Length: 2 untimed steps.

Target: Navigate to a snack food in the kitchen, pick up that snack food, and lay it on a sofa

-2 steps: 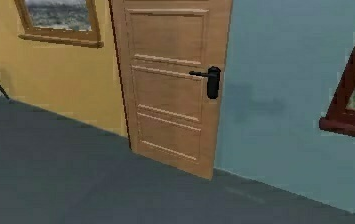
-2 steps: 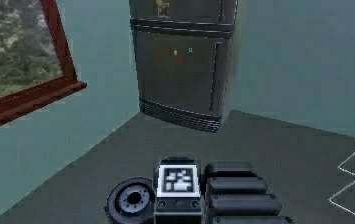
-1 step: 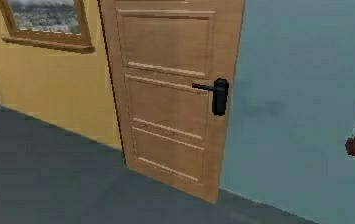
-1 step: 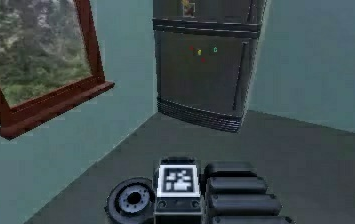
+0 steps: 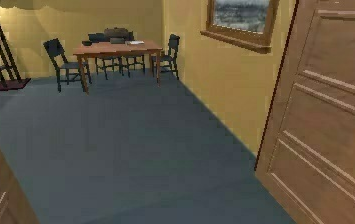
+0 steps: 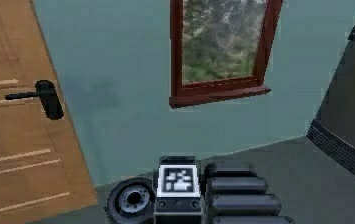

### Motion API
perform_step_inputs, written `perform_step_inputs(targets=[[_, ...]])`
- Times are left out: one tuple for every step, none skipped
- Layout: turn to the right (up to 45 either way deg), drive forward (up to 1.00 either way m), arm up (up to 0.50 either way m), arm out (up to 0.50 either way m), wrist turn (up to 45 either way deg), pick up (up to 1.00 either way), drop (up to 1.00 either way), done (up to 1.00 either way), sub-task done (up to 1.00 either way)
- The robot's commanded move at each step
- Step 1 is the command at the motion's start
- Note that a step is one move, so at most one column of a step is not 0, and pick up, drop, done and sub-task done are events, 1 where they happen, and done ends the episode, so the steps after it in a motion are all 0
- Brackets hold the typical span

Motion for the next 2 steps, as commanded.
perform_step_inputs(targets=[[-15.0,0.0,0.0,0.0,0.0,0.0,0.0,0.0,0.0],[0.0,1.0,0.0,0.0,0.0,0.0,0.0,0.0,0.0]])
